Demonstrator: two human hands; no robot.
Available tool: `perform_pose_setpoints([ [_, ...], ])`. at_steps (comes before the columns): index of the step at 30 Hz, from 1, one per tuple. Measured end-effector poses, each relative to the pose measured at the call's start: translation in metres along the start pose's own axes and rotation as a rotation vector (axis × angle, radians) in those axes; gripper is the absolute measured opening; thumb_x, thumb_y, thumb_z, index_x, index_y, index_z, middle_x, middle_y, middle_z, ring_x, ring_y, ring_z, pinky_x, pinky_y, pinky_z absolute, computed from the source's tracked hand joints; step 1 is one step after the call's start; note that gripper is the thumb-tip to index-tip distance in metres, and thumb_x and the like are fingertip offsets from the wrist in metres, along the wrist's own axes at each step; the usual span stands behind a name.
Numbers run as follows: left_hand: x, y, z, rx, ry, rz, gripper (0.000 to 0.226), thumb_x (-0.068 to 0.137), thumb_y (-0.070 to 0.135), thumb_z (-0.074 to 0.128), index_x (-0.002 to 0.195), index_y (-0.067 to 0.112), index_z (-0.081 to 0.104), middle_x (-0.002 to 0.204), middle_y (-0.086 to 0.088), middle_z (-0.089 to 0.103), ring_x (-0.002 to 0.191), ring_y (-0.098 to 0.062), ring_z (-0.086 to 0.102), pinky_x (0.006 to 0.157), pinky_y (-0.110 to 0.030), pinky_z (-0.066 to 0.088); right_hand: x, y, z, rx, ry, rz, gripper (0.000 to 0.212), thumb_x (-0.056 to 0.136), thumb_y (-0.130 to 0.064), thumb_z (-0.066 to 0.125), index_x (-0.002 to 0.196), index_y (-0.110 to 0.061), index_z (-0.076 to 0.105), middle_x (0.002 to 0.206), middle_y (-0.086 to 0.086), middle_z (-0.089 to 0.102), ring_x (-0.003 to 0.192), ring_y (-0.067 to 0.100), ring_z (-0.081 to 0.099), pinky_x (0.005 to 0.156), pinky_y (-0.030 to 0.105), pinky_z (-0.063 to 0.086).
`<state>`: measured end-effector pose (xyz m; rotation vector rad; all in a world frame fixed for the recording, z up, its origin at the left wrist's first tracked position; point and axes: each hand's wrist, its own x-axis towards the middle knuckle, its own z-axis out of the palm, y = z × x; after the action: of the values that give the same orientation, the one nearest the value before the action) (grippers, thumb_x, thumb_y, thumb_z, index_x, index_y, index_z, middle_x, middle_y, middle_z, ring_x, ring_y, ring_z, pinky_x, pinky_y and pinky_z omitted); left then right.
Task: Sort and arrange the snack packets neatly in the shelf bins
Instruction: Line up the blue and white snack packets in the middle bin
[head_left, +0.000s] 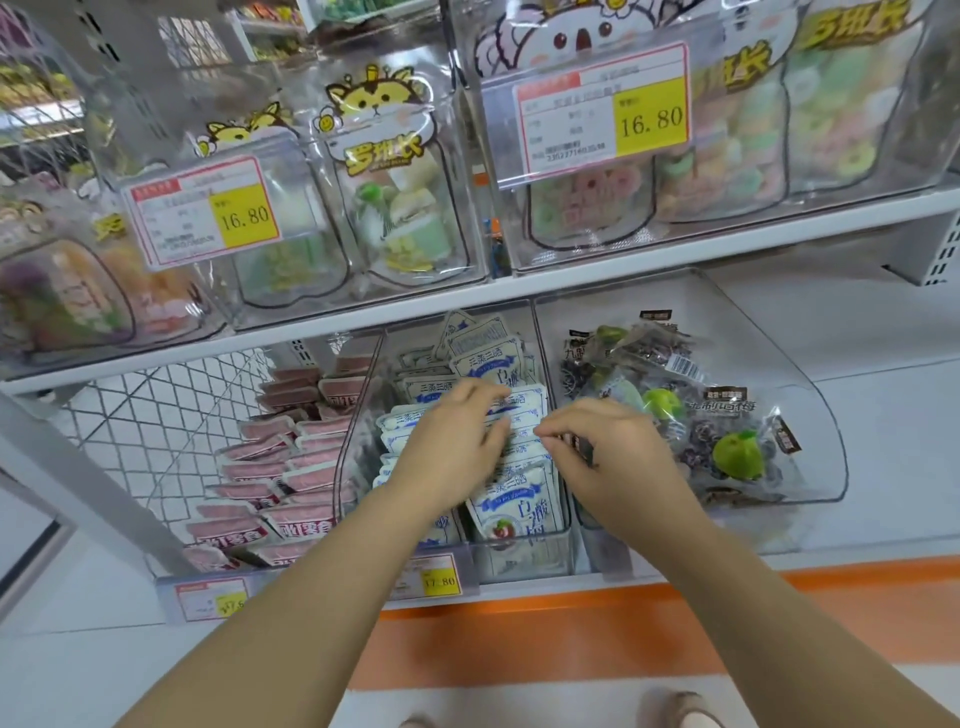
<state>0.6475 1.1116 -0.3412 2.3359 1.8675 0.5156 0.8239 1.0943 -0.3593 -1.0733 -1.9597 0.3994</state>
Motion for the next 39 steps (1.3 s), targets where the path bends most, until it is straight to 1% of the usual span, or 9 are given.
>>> perform_pose_setpoints([
  [5,0.040,-0.003,0.010,0.211,-0.146,-0.074,0.049,0.096,0.041,0.042,0.139,0.020,0.037,0.142,-0.007,0.040,0.128,-0.029,0.039,0.103,-0.042,0.036,0.008,0.006,0.007,-0.003,0.037,0.026,0.015,0.082,-0.007,0.066,0.092,-0.015,0.073,0.090,-0.005,0.069,0.086,0.013,0.061,0.081,0.028,0.050],
  [10,0.026,0.006,0.010,0.148,-0.257,-0.014,0.037,0.097,0.041,0.037,0.121,0.016,0.051,0.117,-0.008,0.053,0.108,-0.028,0.051,0.089,-0.037,0.041,0.020,0.013,0.009,-0.073,0.064,0.008,0.016,0.078,-0.010,0.071,0.093,-0.014,0.074,0.094,-0.001,0.071,0.095,0.022,0.061,0.087,0.025,0.040],
  [13,0.008,-0.001,0.007,0.089,-0.231,0.111,0.034,0.097,0.034,0.038,0.125,0.019,0.051,0.111,-0.005,0.057,0.104,-0.024,0.053,0.091,-0.040,0.042,0.026,0.010,0.013,-0.188,-0.095,0.023,0.025,0.085,-0.022,0.061,0.108,-0.020,0.070,0.116,-0.004,0.066,0.122,0.026,0.047,0.105,0.044,0.035],
  [15,0.002,-0.005,0.003,0.048,-0.236,0.165,0.029,0.097,0.025,0.040,0.124,0.020,0.052,0.103,-0.005,0.061,0.097,-0.023,0.054,0.087,-0.037,0.043,0.030,0.003,0.012,-0.312,-0.250,0.039,0.032,0.091,-0.029,0.049,0.122,-0.028,0.061,0.133,-0.012,0.054,0.137,0.021,0.028,0.114,0.046,0.013],
  [20,0.012,-0.012,-0.016,-0.184,-0.264,-0.014,0.029,0.097,0.015,0.042,0.117,0.023,0.062,0.093,0.001,0.068,0.068,-0.005,0.058,0.062,-0.013,0.045,0.040,-0.007,0.013,-0.539,-0.445,0.064,0.041,0.093,-0.024,0.042,0.133,-0.029,0.046,0.139,-0.013,0.044,0.141,0.019,0.015,0.114,0.054,-0.005],
  [25,0.046,-0.029,-0.024,-0.049,0.012,-0.107,0.036,0.092,0.012,0.052,0.127,0.019,0.052,0.124,0.001,0.057,0.110,-0.014,0.055,0.080,-0.009,0.033,0.044,-0.011,0.013,-0.583,-0.501,0.104,0.039,0.092,-0.023,0.044,0.130,-0.028,0.050,0.138,-0.013,0.044,0.139,0.020,0.020,0.114,0.056,-0.005],
  [32,0.056,-0.009,-0.006,0.080,-0.376,0.114,0.022,0.095,0.020,0.050,0.110,0.015,0.066,0.101,-0.003,0.067,0.084,-0.018,0.059,0.066,-0.023,0.038,0.039,-0.011,0.013,-0.528,-0.482,0.094,0.040,0.094,-0.029,0.043,0.132,-0.040,0.046,0.141,-0.012,0.032,0.138,0.016,0.016,0.116,0.051,-0.003],
  [36,0.048,-0.010,-0.015,-0.050,-0.536,0.077,0.030,0.098,0.015,0.040,0.118,0.017,0.063,0.082,-0.001,0.060,0.056,-0.001,0.045,0.047,-0.010,0.033,0.040,-0.010,0.014,-0.508,-0.484,0.105,0.039,0.093,-0.030,0.043,0.129,-0.043,0.049,0.148,-0.016,0.021,0.141,0.015,0.009,0.117,0.050,-0.003],
  [39,0.046,-0.011,-0.029,-0.220,-0.601,-0.018,0.036,0.099,0.013,0.034,0.122,0.017,0.061,0.106,0.002,0.065,0.086,-0.007,0.059,0.074,-0.009,0.042,0.041,-0.011,0.014,-0.509,-0.509,0.121,0.039,0.094,-0.031,0.042,0.132,-0.042,0.046,0.144,-0.021,0.030,0.141,0.016,0.011,0.116,0.050,-0.005],
])
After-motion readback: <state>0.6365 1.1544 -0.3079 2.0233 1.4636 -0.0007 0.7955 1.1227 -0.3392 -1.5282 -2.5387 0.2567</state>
